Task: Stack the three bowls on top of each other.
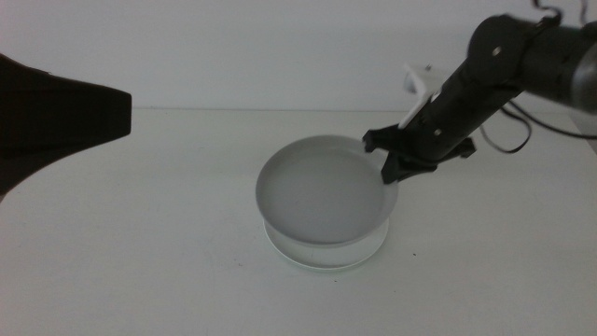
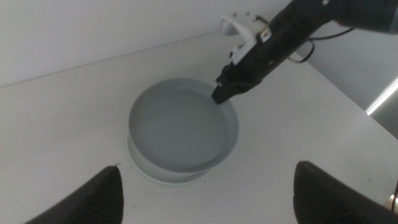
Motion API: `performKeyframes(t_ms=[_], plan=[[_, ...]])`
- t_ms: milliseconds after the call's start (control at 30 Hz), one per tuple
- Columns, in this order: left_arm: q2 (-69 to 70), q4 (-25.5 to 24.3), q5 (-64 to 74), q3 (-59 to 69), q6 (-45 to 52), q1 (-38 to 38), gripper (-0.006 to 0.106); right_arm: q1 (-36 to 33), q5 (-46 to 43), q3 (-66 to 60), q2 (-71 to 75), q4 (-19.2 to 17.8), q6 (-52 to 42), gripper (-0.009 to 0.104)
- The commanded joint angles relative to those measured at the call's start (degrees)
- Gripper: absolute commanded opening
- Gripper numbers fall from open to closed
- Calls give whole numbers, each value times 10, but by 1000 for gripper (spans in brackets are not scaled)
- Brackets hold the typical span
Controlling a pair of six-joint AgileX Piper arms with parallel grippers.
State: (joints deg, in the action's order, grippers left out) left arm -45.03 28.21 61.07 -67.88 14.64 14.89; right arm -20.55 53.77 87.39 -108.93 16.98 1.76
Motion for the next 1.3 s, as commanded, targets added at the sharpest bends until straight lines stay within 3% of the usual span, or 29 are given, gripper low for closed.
performKeyframes(t_ms=[0, 433, 767, 833, 933, 1067, 1267], plan=[[2, 1, -6, 2, -5, 0, 94, -8, -19, -5, -9, 1, 10, -2], [2, 1, -6, 2, -5, 0, 94, -12, -67, -5, -53, -6, 29, -2], [2, 1, -6, 2, -5, 0, 94, -12, -57, -5, -53, -25, 44, 11], [2, 1, -6, 2, -5, 0, 94, -12, -57, -5, -53, -25, 44, 16], [2, 1, -6, 2, -5, 0, 94, -12, -57, -5, -53, -25, 42, 38], [2, 1, -6, 2, -5, 0, 94, -11, -46, -4, -47, -25, 13, 94], [2, 1, -6, 2, -5, 0, 94, 11, 11, -4, 24, -65, -4, 92]])
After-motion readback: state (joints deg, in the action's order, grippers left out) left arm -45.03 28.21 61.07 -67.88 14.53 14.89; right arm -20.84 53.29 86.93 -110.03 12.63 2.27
